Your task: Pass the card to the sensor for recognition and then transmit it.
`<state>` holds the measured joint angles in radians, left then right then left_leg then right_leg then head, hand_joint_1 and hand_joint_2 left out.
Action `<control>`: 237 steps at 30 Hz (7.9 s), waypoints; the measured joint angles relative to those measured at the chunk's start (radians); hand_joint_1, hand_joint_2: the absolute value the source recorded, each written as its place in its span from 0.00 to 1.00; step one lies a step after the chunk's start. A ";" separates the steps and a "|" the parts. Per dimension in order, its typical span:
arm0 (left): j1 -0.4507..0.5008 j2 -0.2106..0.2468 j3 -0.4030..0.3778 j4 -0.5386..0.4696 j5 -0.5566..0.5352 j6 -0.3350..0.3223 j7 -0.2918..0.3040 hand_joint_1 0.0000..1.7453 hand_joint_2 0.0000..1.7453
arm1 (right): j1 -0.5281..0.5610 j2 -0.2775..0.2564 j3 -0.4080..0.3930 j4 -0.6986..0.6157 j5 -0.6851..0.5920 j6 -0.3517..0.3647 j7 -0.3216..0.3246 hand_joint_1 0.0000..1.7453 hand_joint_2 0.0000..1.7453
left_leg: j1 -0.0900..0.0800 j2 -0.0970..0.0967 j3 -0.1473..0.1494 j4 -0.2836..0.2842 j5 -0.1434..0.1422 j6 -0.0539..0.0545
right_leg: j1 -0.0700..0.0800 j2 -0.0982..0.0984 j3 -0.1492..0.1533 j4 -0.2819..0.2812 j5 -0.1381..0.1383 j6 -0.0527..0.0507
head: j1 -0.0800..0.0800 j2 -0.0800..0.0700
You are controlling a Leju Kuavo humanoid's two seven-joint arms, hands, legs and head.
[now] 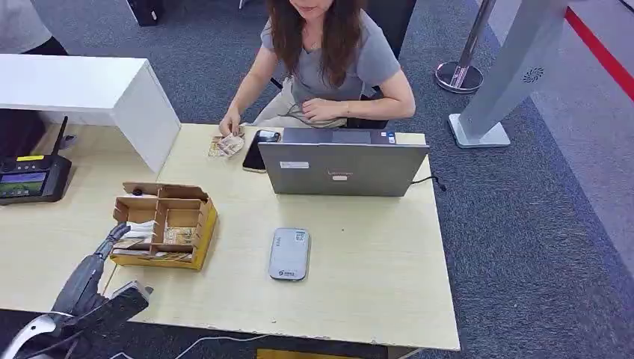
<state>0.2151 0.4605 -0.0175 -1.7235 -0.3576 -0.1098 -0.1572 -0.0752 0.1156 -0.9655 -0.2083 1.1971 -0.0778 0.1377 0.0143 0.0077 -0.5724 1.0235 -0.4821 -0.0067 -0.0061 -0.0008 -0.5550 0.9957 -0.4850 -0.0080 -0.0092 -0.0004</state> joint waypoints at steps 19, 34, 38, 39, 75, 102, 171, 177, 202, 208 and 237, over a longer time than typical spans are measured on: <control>-0.034 -0.029 -0.037 -0.013 -0.247 0.109 -0.023 0.00 1.00 | 0.000 0.000 0.000 0.000 0.027 0.013 0.003 0.00 1.00 | 0.000 0.000 0.000 0.000 0.000 0.000 | 0.000 0.000 0.000 0.000 0.000 0.000 | 0.000 0.000; -0.181 -0.010 -0.143 0.056 -0.311 0.058 0.040 0.00 1.00 | 0.000 -0.004 0.000 -0.002 0.040 -0.002 0.006 0.00 1.00 | 0.000 -0.001 0.000 0.000 0.000 0.000 | 0.000 0.000 0.000 0.000 0.000 0.000 | 0.000 0.000; -0.199 -0.007 -0.155 0.070 -0.313 0.058 0.041 0.00 1.00 | 0.001 -0.008 0.000 -0.003 0.047 -0.002 0.006 0.00 1.00 | 0.000 -0.001 0.000 0.000 0.000 0.000 | 0.000 0.000 0.000 0.000 0.000 0.000 | 0.000 0.000; -0.202 -0.007 -0.157 0.072 -0.313 0.058 0.043 0.00 1.00 | 0.001 -0.009 0.000 -0.003 0.047 -0.003 0.006 0.00 1.00 | 0.000 0.000 0.000 0.000 0.000 0.000 | 0.000 0.000 0.000 0.000 0.000 0.000 | 0.000 0.000; -0.226 0.177 -0.284 0.055 -0.292 -0.018 0.075 0.00 1.00 | 0.001 -0.020 0.003 -0.004 0.087 -0.015 0.005 0.00 1.00 | 0.000 -0.001 0.000 0.000 0.000 0.000 | 0.000 0.000 0.000 0.000 0.000 0.000 | 0.000 0.000; -0.201 0.238 -0.309 0.051 -0.270 -0.069 0.107 0.00 1.00 | 0.000 -0.020 0.012 -0.004 0.109 -0.015 0.009 0.00 1.00 | 0.000 -0.001 0.000 0.000 0.000 0.000 | 0.000 0.000 0.000 0.000 0.000 0.000 | 0.000 0.000; -0.205 0.169 -0.385 0.123 -0.406 0.016 0.163 1.00 1.00 | -0.002 -0.020 0.037 -0.003 0.151 -0.017 0.015 0.00 1.00 | 0.000 -0.002 0.001 0.000 0.001 0.000 | 0.000 -0.002 0.002 0.000 0.000 0.000 | 0.000 0.000; -0.205 0.168 -0.385 0.124 -0.406 0.019 0.163 1.00 1.00 | -0.002 -0.020 0.037 -0.003 0.151 -0.017 0.015 0.00 1.00 | 0.000 -0.002 0.001 0.000 0.001 0.000 | 0.000 -0.002 0.002 0.000 0.000 0.000 | 0.000 0.000; -0.273 0.105 -0.385 0.042 -0.463 0.075 0.142 1.00 1.00 | -0.002 -0.016 0.037 -0.003 0.150 -0.017 0.018 0.00 1.00 | 0.000 -0.002 0.001 0.000 0.001 -0.001 | 0.000 -0.002 0.001 0.000 0.000 0.000 | 0.000 0.000; -0.303 0.093 -0.388 0.034 -0.468 0.075 0.135 1.00 1.00 | -0.001 -0.013 0.037 -0.003 0.155 -0.015 0.018 0.00 1.00 | 0.000 -0.002 0.001 0.000 0.001 -0.001 | 0.000 -0.001 0.001 0.000 0.000 0.000 | 0.000 0.000; -0.243 -0.060 -0.273 -0.077 -0.303 0.321 0.055 1.00 1.00 | 0.000 -0.003 0.047 -0.002 0.188 -0.024 0.015 0.00 1.00 | 0.000 -0.001 0.000 0.000 0.001 -0.001 | 0.000 -0.001 0.001 0.000 0.000 0.000 | 0.000 0.000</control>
<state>-0.0279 0.4009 -0.2910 -1.8010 -0.6610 0.2110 -0.1023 -0.0747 0.1129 -0.9186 -0.2106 1.3855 -0.1022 0.1530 0.0142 0.0063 -0.5719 1.0236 -0.4812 -0.0072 -0.0062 -0.0019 -0.5539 0.9958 -0.4846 -0.0082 -0.0092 -0.0004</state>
